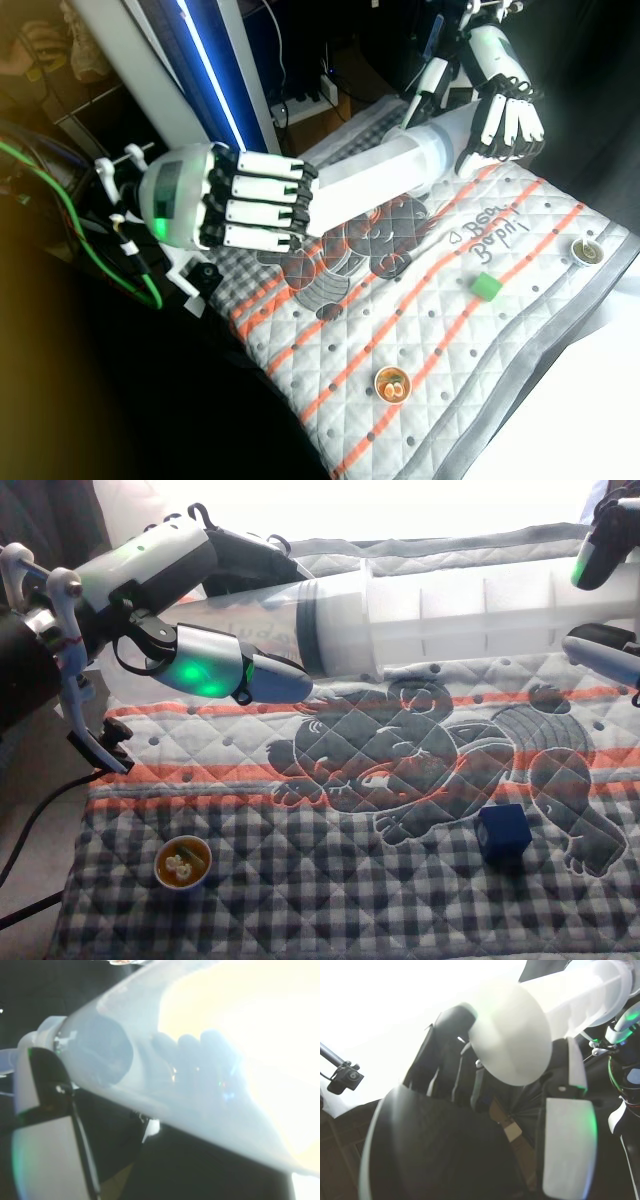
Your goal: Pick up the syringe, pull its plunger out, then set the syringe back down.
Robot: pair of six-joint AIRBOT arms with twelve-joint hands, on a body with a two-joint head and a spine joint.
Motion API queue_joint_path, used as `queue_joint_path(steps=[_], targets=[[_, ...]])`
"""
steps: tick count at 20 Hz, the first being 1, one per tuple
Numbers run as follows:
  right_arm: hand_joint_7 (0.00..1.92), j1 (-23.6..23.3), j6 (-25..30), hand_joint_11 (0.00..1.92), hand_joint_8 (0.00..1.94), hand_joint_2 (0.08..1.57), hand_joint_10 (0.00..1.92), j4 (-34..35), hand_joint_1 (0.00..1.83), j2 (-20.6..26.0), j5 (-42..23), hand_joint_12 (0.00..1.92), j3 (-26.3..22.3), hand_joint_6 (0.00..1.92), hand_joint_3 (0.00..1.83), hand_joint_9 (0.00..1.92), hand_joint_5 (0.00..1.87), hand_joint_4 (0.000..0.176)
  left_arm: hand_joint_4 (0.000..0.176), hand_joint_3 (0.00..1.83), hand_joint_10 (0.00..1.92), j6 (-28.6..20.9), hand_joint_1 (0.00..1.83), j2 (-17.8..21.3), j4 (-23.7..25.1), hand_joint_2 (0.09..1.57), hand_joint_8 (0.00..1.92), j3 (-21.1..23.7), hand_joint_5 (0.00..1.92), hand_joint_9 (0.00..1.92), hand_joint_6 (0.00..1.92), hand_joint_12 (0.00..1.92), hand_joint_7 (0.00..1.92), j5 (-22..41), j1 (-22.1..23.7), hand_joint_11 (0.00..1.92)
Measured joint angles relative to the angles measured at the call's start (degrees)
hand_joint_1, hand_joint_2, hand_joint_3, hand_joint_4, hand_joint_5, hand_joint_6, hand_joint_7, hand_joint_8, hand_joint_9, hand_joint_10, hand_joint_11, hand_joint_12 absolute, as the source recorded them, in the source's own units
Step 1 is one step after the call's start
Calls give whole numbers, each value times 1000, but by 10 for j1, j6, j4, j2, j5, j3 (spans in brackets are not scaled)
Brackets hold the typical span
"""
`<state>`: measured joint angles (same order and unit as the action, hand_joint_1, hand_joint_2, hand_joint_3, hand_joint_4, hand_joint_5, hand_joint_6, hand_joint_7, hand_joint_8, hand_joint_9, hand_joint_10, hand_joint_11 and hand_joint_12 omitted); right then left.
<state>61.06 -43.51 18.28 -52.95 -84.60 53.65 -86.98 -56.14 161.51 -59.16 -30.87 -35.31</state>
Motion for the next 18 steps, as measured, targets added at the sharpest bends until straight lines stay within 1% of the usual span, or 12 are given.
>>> queue_joint_path(steps=[1, 3, 4, 5, 6, 8, 9, 12, 14, 16, 17, 18], targets=[[672, 0, 0, 348, 1598, 1269, 1597, 1, 1307, 0, 0, 1684, 0, 1437, 27, 607, 652, 0, 0, 0, 1782, 0, 1183, 0, 0, 1261, 1698, 0, 888, 170, 1049, 1921, 527, 0, 0, 101], [745, 0, -1, 514, 1292, 1208, 1380, 1, 1330, 0, 0, 1351, 0, 1331, 0, 767, 776, 0, 0, 0, 1872, -1, 1184, 0, 0, 1267, 1750, 0, 871, 168, 1010, 1921, 530, 0, 0, 127], [744, 0, -1, 504, 1295, 1219, 1072, 1, 1202, 0, -1, 1291, 0, 1331, 0, 662, 798, 0, 0, 0, 1866, -1, 1189, 0, 0, 1260, 1737, 0, 882, 187, 984, 1921, 553, 0, 0, 141], [662, 0, -1, 402, 830, 1177, 827, 1, 1157, 0, -2, 1235, 0, 1193, 0, 623, 844, 0, 0, 0, 1846, -1, 1190, 0, 0, 1256, 1730, 0, 888, 189, 973, 1921, 559, 0, 0, 120], [677, 0, -2, 285, 489, 1062, 537, 2, 1293, 0, -3, 1126, 0, 649, 0, 612, 715, 0, 0, 0, 1833, -1, 1190, 0, -2, 1256, 1726, 0, 888, 179, 980, 1921, 559, 0, 0, 113], [711, 0, -5, 225, 247, 1010, 293, 13, 1267, 1, -7, 1046, 0, 396, 0, 643, 686, 0, 0, 0, 1801, -5, 1190, 0, -4, 1254, 1709, 0, 899, 160, 987, 1921, 551, 0, 0, 73], [624, 0, -9, 64, 24, 930, 46, 24, 1211, 2, -10, 1039, 0, 124, 0, 559, 582, 0, 0, 0, 1753, -5, 1187, 0, -8, 1257, 1700, 0, 899, 176, 1012, 1921, 530, 0, 0, 48], [472, 0, -13, 2, 1, 878, 2, 43, 1165, 5, -14, 1025, 0, 32, 0, 440, 472, 0, 0, 0, 1745, -6, 1192, 0, -17, 1248, 1682, -2, 914, 280, 992, 1921, 551, -2, -3, 183], [282, 3, -13, 0, 0, 838, 0, 43, 1114, 6, -16, 762, 0, 0, 0, 263, 346, 0, 0, 0, 1863, -6, 1194, -11, -17, 1255, 1744, -10, 883, 338, 967, 1921, 568, -2, -3, 284], [233, 4, -13, 0, 0, 840, 0, 37, 1095, 6, -13, 710, 0, 0, 0, 211, 301, 0, 0, 0, 1909, -6, 1193, -23, -14, 1257, 1755, -16, 874, 313, 961, 1921, 575, 7, -3, 268], [179, 4, -13, 0, 0, 849, 0, 38, 1014, 6, -13, 696, 0, 0, 0, 155, 242, 0, 0, 0, 1732, -7, 1218, -31, -10, 1205, 1610, -19, 983, 369, 838, 1921, 664, 19, -3, 195], [150, 4, -13, 0, 0, 870, 0, 40, 958, 6, -14, 642, 0, 0, 3, 132, 208, 0, 0, 0, 1566, -7, 1217, -42, -6, 1194, 1505, -26, 989, 307, 933, 1921, 674, 33, -3, 38]])
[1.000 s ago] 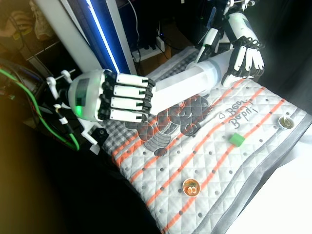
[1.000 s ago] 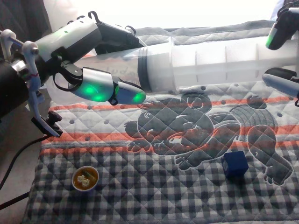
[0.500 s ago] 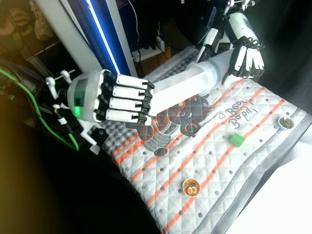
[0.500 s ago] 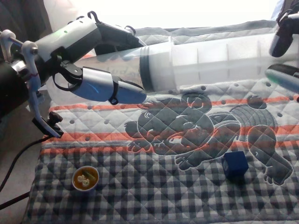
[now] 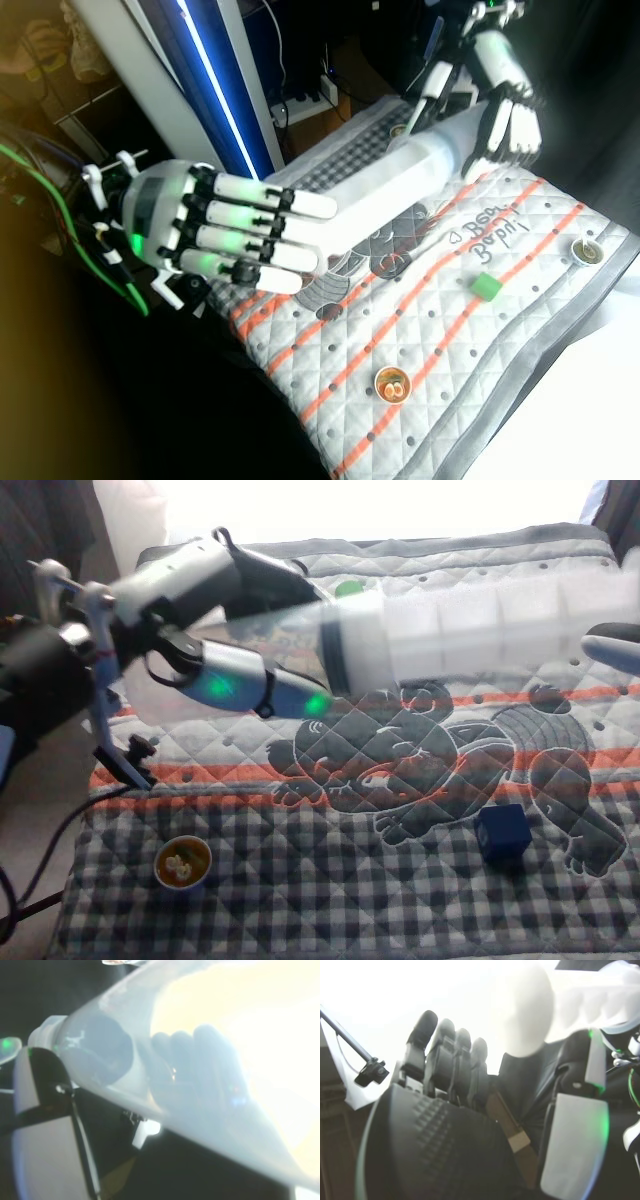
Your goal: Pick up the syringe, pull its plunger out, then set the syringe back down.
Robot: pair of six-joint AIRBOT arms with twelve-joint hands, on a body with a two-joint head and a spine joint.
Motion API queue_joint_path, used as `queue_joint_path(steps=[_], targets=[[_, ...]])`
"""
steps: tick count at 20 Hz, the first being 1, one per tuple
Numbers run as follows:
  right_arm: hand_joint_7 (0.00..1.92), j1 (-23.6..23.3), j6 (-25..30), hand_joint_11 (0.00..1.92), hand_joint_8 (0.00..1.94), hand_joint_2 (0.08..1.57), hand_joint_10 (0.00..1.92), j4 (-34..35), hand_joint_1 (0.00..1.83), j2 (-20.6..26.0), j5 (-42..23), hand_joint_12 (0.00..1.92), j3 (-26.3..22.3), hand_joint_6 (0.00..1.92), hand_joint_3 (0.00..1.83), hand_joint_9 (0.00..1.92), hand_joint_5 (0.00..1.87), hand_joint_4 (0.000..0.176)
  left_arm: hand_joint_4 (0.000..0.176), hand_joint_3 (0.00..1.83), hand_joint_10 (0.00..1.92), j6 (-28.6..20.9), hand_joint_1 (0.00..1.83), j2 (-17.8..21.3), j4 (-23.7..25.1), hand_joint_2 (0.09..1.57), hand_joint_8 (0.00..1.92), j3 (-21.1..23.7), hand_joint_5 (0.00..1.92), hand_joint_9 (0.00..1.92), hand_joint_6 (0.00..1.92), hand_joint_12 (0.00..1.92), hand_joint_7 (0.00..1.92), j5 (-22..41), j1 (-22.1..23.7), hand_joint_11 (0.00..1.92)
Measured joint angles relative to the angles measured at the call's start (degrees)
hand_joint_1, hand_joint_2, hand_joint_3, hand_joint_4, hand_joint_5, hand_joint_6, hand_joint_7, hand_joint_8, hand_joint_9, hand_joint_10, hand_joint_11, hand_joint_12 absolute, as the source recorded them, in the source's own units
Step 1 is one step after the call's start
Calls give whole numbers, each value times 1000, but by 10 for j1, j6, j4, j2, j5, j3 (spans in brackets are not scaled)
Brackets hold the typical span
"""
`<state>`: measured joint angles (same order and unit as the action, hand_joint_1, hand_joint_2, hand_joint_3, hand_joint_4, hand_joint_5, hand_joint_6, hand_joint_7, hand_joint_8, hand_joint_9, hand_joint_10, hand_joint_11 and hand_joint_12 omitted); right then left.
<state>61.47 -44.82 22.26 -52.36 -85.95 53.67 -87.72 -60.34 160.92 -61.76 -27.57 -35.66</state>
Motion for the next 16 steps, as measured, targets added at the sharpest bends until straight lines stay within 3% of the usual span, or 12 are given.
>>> queue_joint_path(steps=[4, 5, 6, 7, 8, 9, 10, 11, 12, 14, 15, 16], targets=[[215, 0, 0, 0, 9, 900, 14, 1, 887, 0, 0, 645, 0, 10, 10, 196, 240, 0, 0, 0, 1394, 0, 1213, -39, 20, 1165, 1296, -38, 1003, 436, 993, 1913, 769, 80, 4, 111], [218, 0, 0, 0, 6, 912, 10, 0, 871, 0, 0, 653, 0, 7, 15, 196, 238, 0, 0, 0, 1488, 0, 1221, -46, 22, 1157, 1362, -44, 1033, 463, 871, 1919, 778, 94, 4, 176], [226, 0, 0, 0, 8, 914, 9, -1, 915, 0, 0, 649, 0, 13, 15, 196, 257, 0, 0, 2, 1760, 0, 1222, -52, 24, 1185, 1550, -50, 1006, 384, 805, 1921, 704, 110, 5, 297], [235, 0, 0, 0, 10, 912, 10, 0, 936, 0, 0, 649, 0, 16, 13, 201, 267, 0, 0, 1, 1793, 3, 1222, -59, 31, 1191, 1577, -56, 990, 320, 816, 1921, 690, 126, 5, 362], [244, 0, 0, 0, 9, 911, 13, 0, 960, 0, 0, 695, 0, 16, 10, 217, 278, 0, 0, 0, 995, 4, 1107, -63, 33, 1100, 736, -61, 733, 63, 516, 1510, 357, 129, 5, 72], [252, 0, 0, 0, 10, 907, 14, 0, 1003, 0, 0, 706, 0, 18, 7, 225, 288, 0, 5, 0, 205, 4, 986, -65, 33, 1077, 200, -62, 528, 12, 221, 578, 208, 131, 6, 14], [257, 0, 0, 0, 11, 909, 16, 0, 1009, 0, 0, 710, 0, 19, 8, 231, 292, 0, 58, 0, 40, 3, 927, -65, 32, 1059, 47, -64, 412, 2, 94, 115, 103, 132, 6, 2], [268, 0, 0, 0, 10, 912, 13, 0, 1022, 0, 0, 688, 0, 20, 7, 233, 306, 0, 112, 0, 7, -1, 890, -66, 22, 1009, 9, -64, 228, 0, 18, 22, 20, 132, 7, 0], [267, 0, 0, 0, 7, 920, 9, 0, 1012, 0, 0, 682, 0, 15, 10, 228, 299, 0, 151, 0, 1, -5, 872, -66, 14, 957, 1, -64, 56, 0, 3, 4, 3, 131, 7, 0], [260, 0, 0, 0, 1, 911, 4, 0, 998, 0, -1, 720, 0, 13, 2, 224, 311, 0, 169, 0, 0, -7, 778, -61, -2, 899, 0, -59, 1, 0, 0, 0, 0, 118, 1, 0], [263, 0, 0, 0, 1, 922, 2, 0, 983, 0, -2, 706, 0, 13, 6, 221, 321, 0, 141, 0, 0, -30, 734, -47, 10, 894, 0, -47, 0, 0, 0, 0, 0, 104, -5, 0], [263, 0, 0, 0, 1, 922, 2, 1, 983, 0, -3, 706, 0, 13, 6, 221, 321, 0, 141, 0, 0, -50, 734, -43, 19, 894, 0, -43, 0, 0, 0, 0, 0, 97, -7, 0]])
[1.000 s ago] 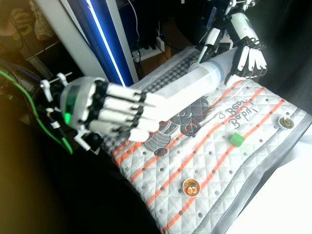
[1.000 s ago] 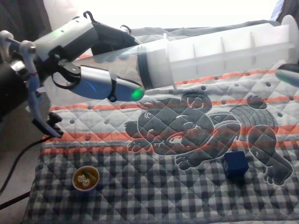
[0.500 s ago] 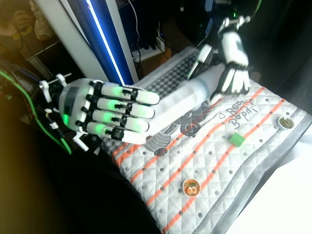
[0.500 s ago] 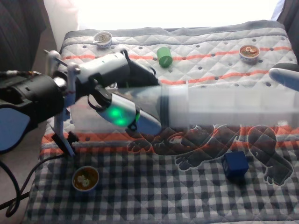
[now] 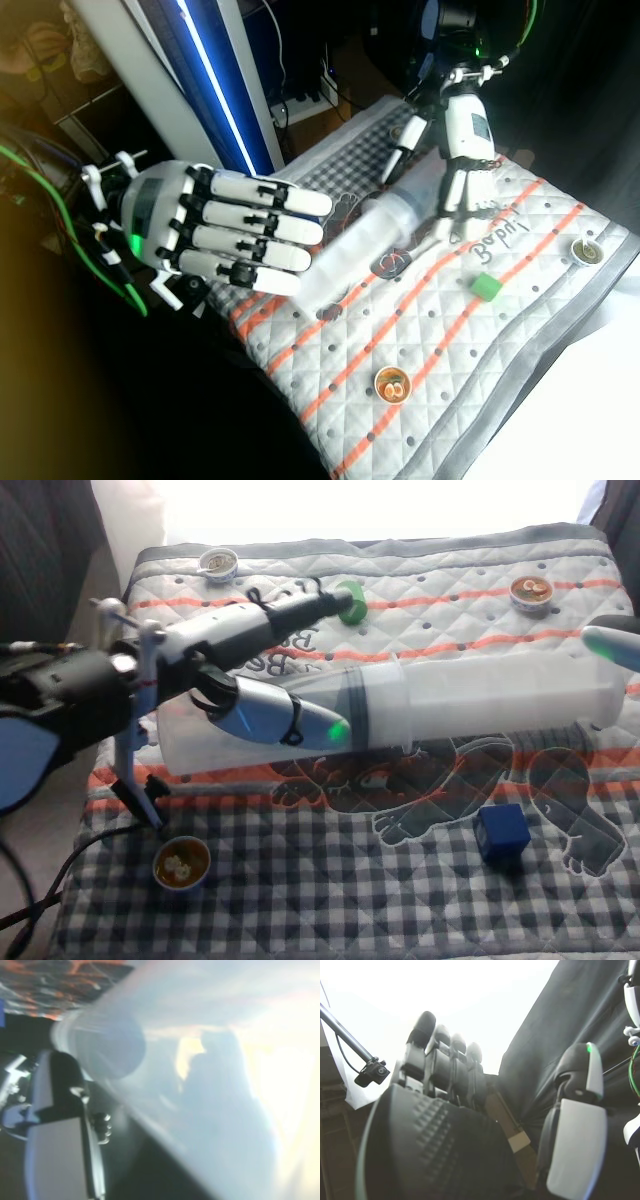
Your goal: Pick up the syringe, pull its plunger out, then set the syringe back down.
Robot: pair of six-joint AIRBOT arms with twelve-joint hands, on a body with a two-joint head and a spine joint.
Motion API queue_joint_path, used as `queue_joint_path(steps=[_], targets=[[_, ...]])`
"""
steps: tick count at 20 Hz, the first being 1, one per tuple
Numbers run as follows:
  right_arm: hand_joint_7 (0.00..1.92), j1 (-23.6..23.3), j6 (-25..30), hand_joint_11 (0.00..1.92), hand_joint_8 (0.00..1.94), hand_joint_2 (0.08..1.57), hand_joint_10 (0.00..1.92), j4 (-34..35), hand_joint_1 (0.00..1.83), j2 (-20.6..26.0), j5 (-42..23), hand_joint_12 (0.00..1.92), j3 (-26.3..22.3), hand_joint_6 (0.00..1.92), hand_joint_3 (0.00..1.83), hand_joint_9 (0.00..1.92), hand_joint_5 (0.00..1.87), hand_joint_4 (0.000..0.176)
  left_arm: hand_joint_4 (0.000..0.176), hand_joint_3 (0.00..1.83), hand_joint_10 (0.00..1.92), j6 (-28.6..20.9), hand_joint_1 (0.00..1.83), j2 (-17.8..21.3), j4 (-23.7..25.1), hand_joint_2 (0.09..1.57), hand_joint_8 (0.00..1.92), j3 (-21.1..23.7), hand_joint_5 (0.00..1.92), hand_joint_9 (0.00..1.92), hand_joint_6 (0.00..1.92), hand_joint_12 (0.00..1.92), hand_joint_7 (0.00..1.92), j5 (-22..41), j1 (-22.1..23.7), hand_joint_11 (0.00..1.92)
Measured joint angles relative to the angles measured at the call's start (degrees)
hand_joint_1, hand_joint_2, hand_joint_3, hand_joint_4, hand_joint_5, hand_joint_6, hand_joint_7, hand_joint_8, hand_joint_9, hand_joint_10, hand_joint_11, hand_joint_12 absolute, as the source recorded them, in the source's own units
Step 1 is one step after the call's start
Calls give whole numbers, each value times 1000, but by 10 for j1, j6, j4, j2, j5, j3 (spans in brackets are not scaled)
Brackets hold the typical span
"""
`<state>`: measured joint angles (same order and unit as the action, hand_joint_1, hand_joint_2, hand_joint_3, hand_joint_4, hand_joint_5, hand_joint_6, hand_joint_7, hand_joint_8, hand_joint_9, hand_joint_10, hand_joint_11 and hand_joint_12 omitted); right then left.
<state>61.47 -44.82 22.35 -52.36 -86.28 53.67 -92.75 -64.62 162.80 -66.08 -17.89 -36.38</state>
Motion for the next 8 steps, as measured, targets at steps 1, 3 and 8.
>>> queue_joint_path(steps=[1, 3, 8], targets=[[270, 0, 0, 0, 3, 937, 3, 1, 944, 0, -1, 718, 0, 8, 9, 225, 317, 0, 77, 5, 0, -77, 662, 16, 30, 949, 0, 10, 0, 0, 0, 6, 0, -32, -14, 14], [291, 0, 0, 0, 6, 919, 9, -1, 951, 0, -5, 782, 0, 5, 1, 247, 317, 0, 35, 21, 8, -198, 527, 48, 65, 1068, 17, 27, 73, 65, 6, 159, 100, -103, -41, 7], [349, 2, 0, 0, 3, 1146, 25, -14, 610, 3, -54, 1053, -10, 1, 32, 357, 226, 0, 0, 3, 93, -272, 708, 128, 73, 1242, 36, 94, 417, 556, 57, 1144, 528, -352, -76, 184]])
